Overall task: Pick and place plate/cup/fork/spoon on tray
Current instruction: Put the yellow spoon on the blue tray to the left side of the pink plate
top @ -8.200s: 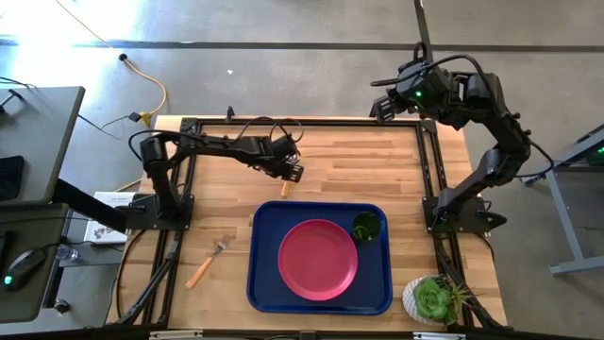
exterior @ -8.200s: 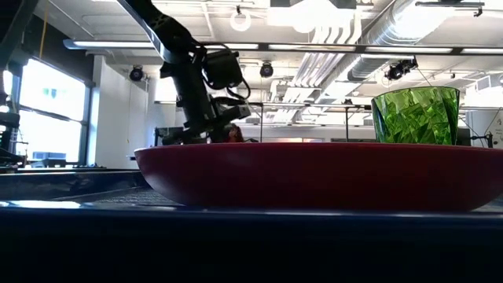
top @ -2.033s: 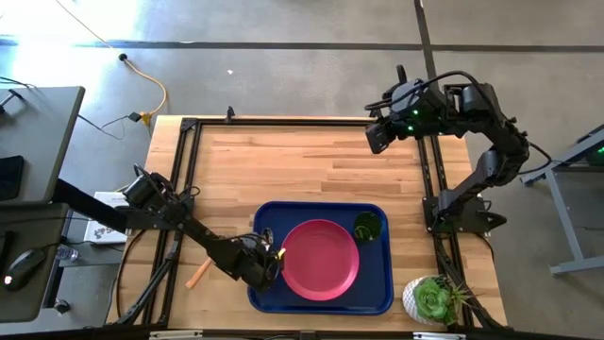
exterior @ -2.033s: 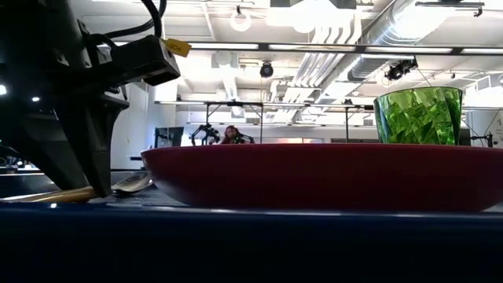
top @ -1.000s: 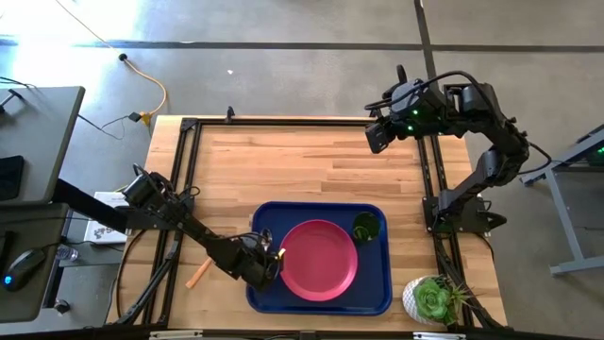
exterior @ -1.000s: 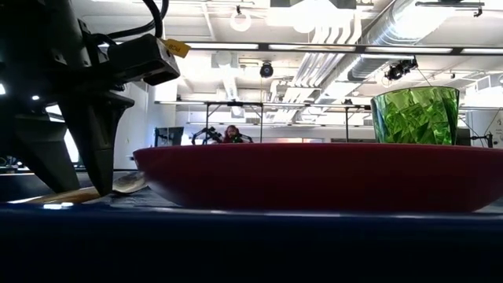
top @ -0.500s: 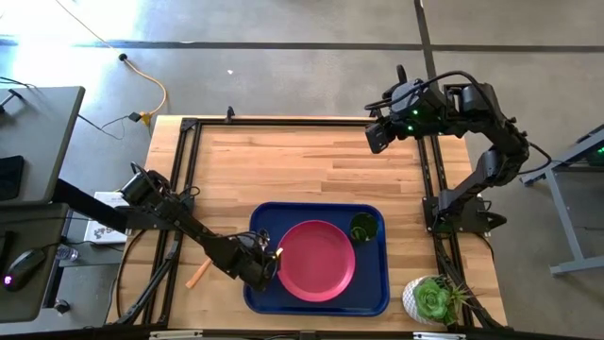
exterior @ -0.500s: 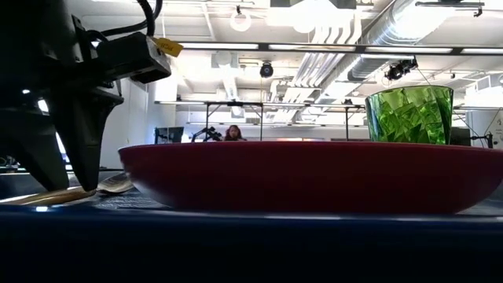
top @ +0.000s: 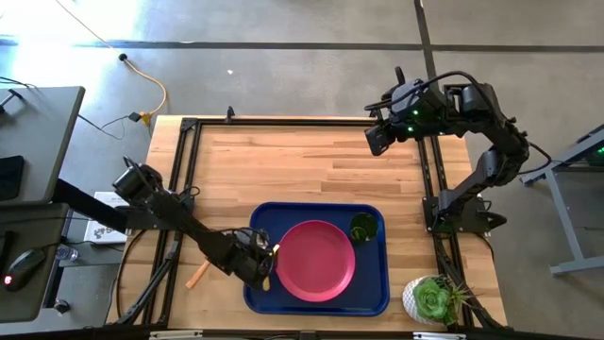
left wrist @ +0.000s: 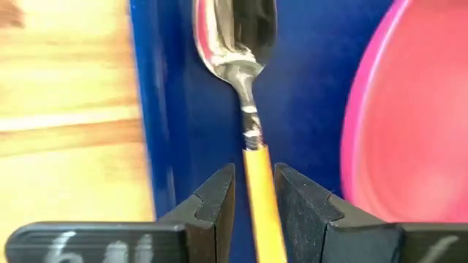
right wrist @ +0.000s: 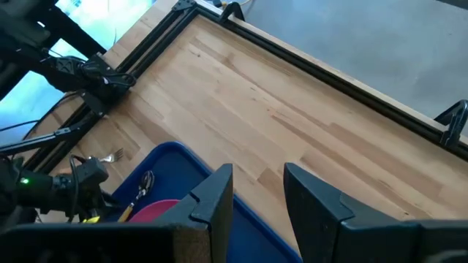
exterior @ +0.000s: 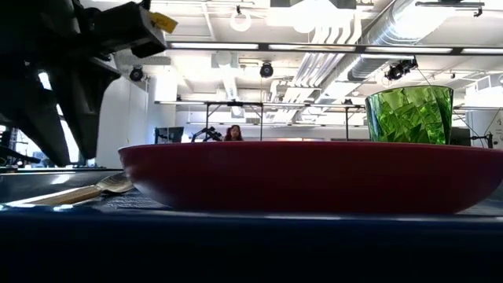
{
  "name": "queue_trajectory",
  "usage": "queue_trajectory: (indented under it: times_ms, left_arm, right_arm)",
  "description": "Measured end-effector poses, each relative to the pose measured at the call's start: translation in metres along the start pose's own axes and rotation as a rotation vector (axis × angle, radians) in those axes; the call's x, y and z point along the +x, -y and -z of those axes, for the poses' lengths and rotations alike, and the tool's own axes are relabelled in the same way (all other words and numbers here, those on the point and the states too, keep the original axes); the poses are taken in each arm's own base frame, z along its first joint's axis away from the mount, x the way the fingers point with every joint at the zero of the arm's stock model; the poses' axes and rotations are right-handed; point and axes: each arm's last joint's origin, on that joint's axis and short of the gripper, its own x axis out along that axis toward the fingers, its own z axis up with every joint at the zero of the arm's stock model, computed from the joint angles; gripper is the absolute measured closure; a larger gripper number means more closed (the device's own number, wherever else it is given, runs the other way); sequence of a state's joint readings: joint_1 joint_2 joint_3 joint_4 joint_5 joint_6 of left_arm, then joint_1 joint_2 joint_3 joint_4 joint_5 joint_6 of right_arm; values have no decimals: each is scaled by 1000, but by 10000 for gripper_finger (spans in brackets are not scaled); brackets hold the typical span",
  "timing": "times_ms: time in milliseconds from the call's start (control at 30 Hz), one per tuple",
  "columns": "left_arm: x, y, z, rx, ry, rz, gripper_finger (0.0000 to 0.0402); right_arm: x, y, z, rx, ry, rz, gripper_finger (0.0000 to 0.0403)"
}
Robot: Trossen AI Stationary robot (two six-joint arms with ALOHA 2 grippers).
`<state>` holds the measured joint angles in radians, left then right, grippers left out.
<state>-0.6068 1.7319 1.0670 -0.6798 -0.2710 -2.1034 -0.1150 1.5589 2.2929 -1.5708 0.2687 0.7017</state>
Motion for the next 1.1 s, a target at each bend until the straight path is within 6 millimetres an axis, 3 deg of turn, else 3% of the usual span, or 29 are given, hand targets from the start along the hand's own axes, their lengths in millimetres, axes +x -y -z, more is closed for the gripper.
queue_trajectory:
  times_ms: [333,767,1100]
  left_arm:
    - [-6,13,3,12,-23,143,314]
    - [-6,8,12,6,-44,143,315]
    - [-6,10,17,-10,-59,183,379]
  right_arm:
    - [0,0,0,4,0,0,289]
    - [0,0,0,5,2,3,289]
    - [0,0,0,8,4,5,289]
